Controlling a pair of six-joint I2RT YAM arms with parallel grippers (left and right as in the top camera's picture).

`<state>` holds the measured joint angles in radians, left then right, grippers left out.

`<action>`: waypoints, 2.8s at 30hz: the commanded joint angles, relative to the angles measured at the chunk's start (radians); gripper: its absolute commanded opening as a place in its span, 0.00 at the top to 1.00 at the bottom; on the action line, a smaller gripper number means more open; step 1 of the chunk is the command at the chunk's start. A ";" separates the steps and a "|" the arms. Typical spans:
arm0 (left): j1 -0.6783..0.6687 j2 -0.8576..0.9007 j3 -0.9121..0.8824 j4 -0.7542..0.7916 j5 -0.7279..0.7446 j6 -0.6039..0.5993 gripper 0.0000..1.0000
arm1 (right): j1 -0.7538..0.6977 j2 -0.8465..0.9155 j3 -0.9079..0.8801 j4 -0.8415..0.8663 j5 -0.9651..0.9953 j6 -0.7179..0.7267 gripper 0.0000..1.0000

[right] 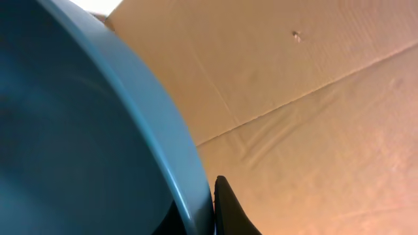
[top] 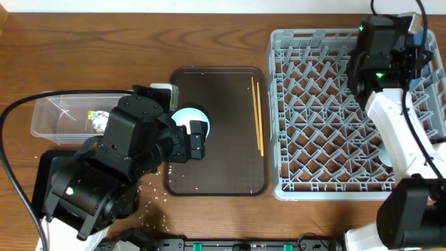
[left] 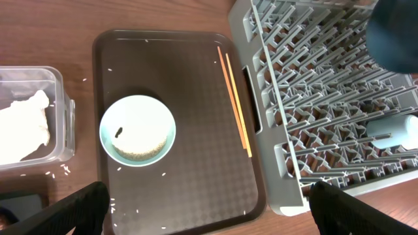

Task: Sort waste into correct bins and load items into the dishwasher rack
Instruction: 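Carry the blue plate with the right gripper into the dish rack, then grasp the rim of the light-blue rice bowl with the left gripper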

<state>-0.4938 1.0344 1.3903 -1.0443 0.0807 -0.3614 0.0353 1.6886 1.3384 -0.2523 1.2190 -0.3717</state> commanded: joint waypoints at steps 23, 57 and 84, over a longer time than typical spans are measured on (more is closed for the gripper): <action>0.003 0.004 0.013 -0.052 0.009 0.010 0.02 | 0.066 0.064 0.006 -0.080 -0.060 -0.161 0.54; 0.004 0.072 0.007 -0.098 -0.045 0.010 0.02 | 0.348 -0.219 0.011 -0.613 -1.099 0.425 0.07; 0.109 0.214 -0.069 -0.294 -0.246 -0.192 0.42 | 0.416 -0.211 0.007 -0.643 -1.452 0.761 0.33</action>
<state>-0.4004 1.2472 1.3308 -1.3125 -0.1406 -0.5098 0.4065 1.4490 1.3388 -0.9085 -0.2028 0.3206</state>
